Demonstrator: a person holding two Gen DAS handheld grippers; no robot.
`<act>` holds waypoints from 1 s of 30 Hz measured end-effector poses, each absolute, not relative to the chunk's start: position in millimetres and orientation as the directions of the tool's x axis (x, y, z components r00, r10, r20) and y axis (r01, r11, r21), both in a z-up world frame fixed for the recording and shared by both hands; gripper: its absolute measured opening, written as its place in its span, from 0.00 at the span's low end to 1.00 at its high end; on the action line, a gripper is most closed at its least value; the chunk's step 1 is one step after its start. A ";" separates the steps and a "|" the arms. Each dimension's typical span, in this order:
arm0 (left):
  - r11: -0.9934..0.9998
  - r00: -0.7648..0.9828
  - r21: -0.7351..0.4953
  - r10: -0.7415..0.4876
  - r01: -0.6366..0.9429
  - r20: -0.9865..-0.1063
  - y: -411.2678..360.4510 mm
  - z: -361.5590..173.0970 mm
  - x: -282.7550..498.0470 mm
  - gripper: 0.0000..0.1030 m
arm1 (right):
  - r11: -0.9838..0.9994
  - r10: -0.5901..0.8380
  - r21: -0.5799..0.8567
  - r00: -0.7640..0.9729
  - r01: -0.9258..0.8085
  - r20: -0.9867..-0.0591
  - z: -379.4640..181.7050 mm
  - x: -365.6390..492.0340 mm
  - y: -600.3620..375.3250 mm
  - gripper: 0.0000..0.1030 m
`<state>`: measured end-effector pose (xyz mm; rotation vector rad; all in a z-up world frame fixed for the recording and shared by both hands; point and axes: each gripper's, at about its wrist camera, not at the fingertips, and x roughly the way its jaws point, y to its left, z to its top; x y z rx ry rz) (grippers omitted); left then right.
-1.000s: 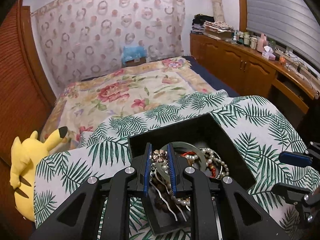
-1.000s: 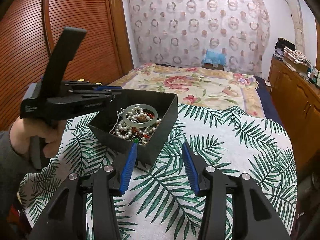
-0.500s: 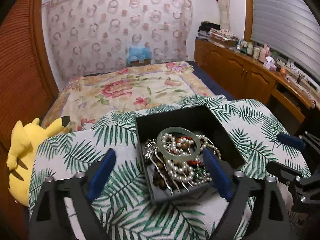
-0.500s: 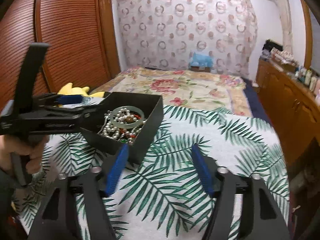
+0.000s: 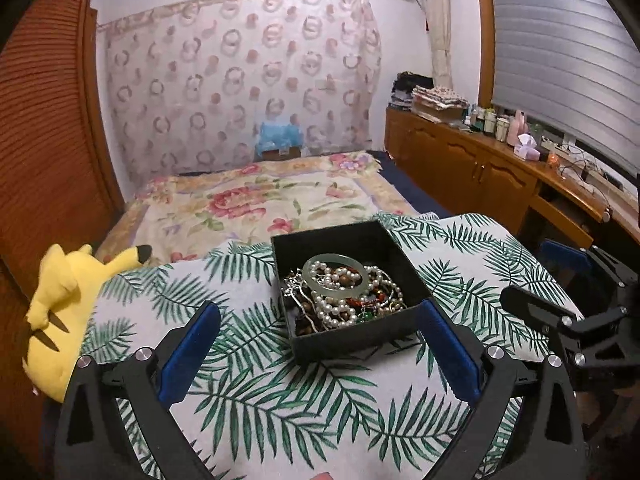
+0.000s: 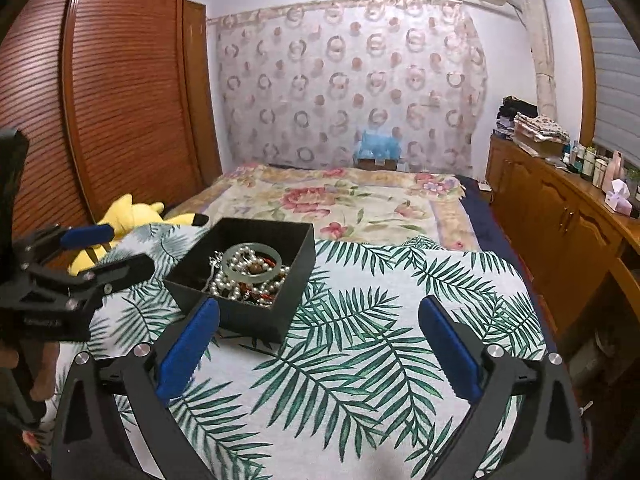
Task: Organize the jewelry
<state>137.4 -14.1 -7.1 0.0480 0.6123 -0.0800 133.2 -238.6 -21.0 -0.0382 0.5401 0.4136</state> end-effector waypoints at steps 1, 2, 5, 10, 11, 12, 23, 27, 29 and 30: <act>0.996 0.819 0.021 -0.059 0.087 -0.570 -14.3 -5.2 132.6 0.93 | 0.917 0.375 0.075 0.782 -0.392 -0.498 -18.2 128.6 -239.4 0.97; 0.996 0.823 0.020 -0.059 0.085 -0.566 -14.6 -3.7 128.8 0.93 | 0.917 0.376 0.076 0.785 -0.392 -0.492 -16.4 126.2 -239.3 0.97; 0.997 0.831 0.013 -0.062 0.082 -0.553 -13.3 1.6 117.7 0.93 | 0.921 0.371 0.077 0.802 -0.381 -0.468 -8.8 114.6 -239.8 0.97; 0.997 0.846 -0.001 -0.062 0.072 -0.529 -13.4 9.3 98.7 0.93 | 0.925 0.368 0.083 0.819 -0.371 -0.439 0.9 97.5 -241.0 0.97; 0.998 0.849 0.000 -0.059 0.070 -0.525 -14.1 10.5 95.5 0.93 | 0.924 0.371 0.087 0.821 -0.371 -0.435 2.5 94.5 -241.7 0.97; 0.998 0.851 0.000 -0.058 0.068 -0.522 -13.6 10.9 92.5 0.93 | 0.924 0.372 0.089 0.821 -0.371 -0.433 4.0 92.2 -242.5 0.97; 0.999 0.849 -0.035 -0.042 0.028 -0.526 -3.1 8.6 67.1 0.93 | 0.927 0.365 0.088 0.830 -0.363 -0.421 4.4 72.6 -246.2 0.97; 0.999 0.851 -0.032 -0.033 0.019 -0.525 0.2 8.0 64.9 0.93 | 0.928 0.365 0.088 0.831 -0.363 -0.420 3.5 72.3 -247.1 0.97; 0.999 0.852 -0.033 -0.033 0.019 -0.523 0.6 7.9 64.3 0.93 | 0.927 0.365 0.088 0.830 -0.364 -0.421 3.3 72.0 -247.1 0.97; 0.999 0.851 -0.029 -0.034 0.022 -0.524 0.5 7.9 64.9 0.93 | 0.928 0.365 0.087 0.831 -0.363 -0.421 3.5 72.3 -247.0 0.97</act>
